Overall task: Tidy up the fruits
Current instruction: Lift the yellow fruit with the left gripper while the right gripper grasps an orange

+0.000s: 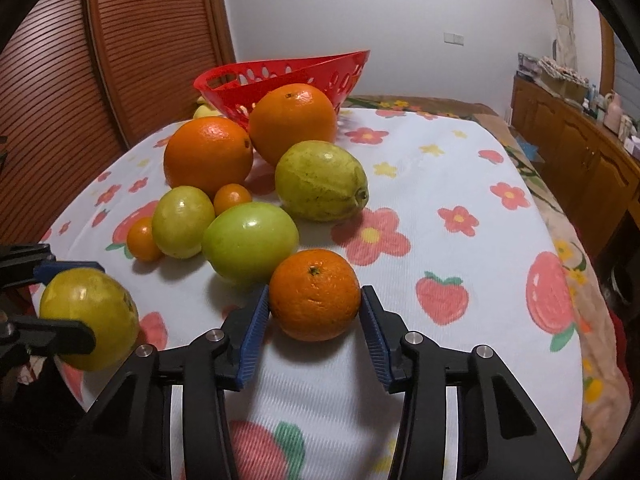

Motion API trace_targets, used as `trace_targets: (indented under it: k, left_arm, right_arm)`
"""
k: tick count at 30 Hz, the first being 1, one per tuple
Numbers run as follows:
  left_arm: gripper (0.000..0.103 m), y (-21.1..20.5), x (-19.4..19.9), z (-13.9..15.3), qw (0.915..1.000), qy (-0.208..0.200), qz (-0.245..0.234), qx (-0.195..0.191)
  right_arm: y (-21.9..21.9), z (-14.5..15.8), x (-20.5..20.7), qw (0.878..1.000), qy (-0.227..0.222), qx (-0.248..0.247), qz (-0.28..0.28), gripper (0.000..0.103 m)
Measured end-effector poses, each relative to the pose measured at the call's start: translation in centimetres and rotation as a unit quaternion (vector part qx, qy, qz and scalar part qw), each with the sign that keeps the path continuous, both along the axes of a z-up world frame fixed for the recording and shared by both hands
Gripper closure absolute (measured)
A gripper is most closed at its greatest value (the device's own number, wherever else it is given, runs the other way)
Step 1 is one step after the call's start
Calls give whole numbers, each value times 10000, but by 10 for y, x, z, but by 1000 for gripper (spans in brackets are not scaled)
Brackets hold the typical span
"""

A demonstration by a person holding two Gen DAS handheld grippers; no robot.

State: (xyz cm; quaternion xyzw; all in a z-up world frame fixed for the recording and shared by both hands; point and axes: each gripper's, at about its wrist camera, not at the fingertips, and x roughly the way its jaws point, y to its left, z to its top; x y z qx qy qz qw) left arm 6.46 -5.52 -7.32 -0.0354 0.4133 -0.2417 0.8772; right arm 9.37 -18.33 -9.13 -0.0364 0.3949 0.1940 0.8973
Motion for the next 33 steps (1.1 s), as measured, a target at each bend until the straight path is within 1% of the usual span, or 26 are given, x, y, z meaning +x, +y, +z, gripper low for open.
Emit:
trace_targets:
  k: [9, 20, 25, 33]
  left_arm:
    - [48, 10, 2, 10, 9997, -188, 151, -42]
    - [48, 19, 13, 29, 9983, -488, 303, -51]
    - [48, 28, 18, 36, 9975, -570, 397, -119]
    - [48, 35, 20, 45, 9964, -673, 495, -124]
  right_arm:
    - [3, 15, -8, 9997, -134, 147, 125, 57]
    - [17, 39, -14, 9985, -371, 189, 352, 57]
    - [20, 43, -10, 9981, -414, 202, 409, 57]
    - [16, 42, -5, 9982, -388, 272, 355, 57]
